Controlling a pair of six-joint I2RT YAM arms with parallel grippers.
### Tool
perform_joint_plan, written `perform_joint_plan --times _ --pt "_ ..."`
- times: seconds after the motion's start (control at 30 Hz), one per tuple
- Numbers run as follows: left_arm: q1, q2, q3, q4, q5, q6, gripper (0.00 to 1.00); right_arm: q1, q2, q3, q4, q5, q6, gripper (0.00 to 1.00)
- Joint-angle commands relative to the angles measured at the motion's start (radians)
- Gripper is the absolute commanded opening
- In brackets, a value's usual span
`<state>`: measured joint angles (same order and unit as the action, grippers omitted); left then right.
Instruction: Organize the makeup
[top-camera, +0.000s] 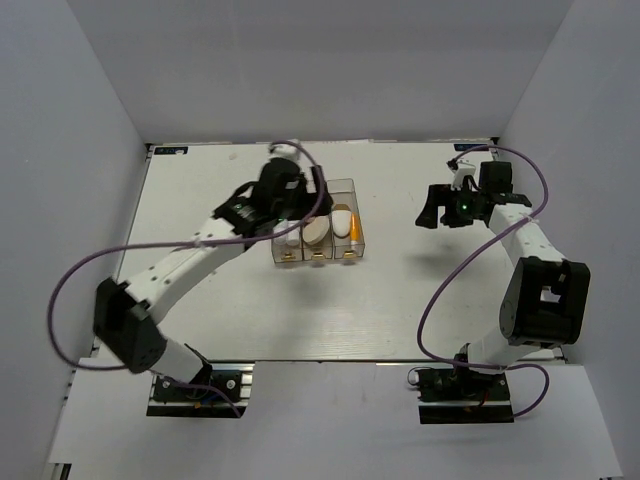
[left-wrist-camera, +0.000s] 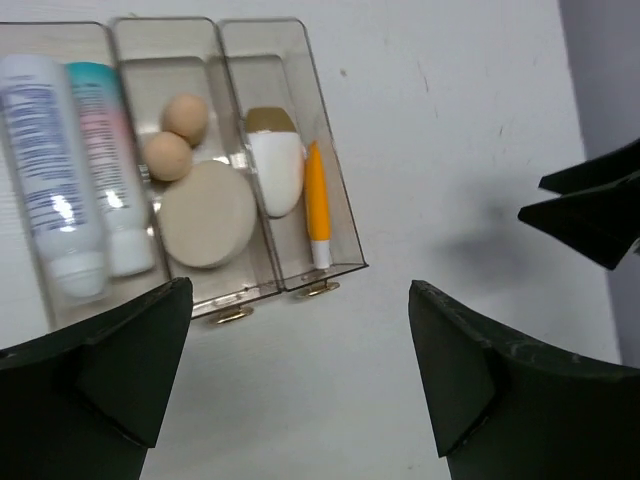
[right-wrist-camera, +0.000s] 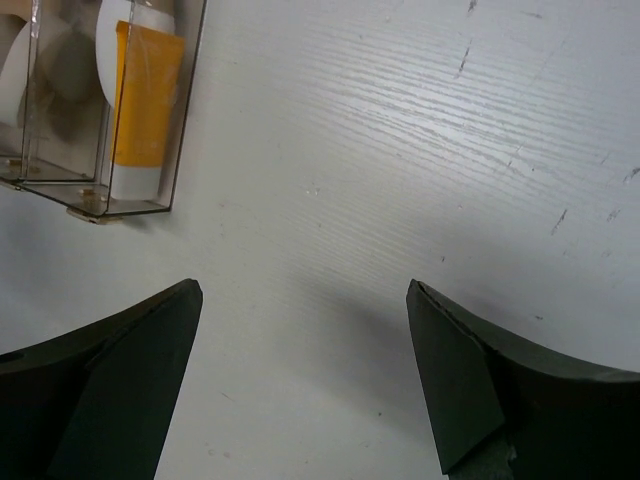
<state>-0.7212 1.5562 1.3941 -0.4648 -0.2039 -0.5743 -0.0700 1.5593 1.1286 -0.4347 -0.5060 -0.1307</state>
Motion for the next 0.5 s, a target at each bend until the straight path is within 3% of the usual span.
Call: perform_joint_plan --times 0.0,0.13,0.47 --pt "0.072 -0.172 -0.131 0.043 0.034 -0.085 0.98 0.012 -0.048 0.046 0.059 0.003 -0.027 0.89" --pt "0.13 -0.313 -0.294 0.031 0.023 -0.131 0.98 0.016 -0.039 0.063 0.067 0.03 0.002 0.89" --pt "0.198 -0.527 -0.478 0.018 0.044 -0.18 0.98 0.015 -0.088 0.045 0.169 0.124 0.042 0.89"
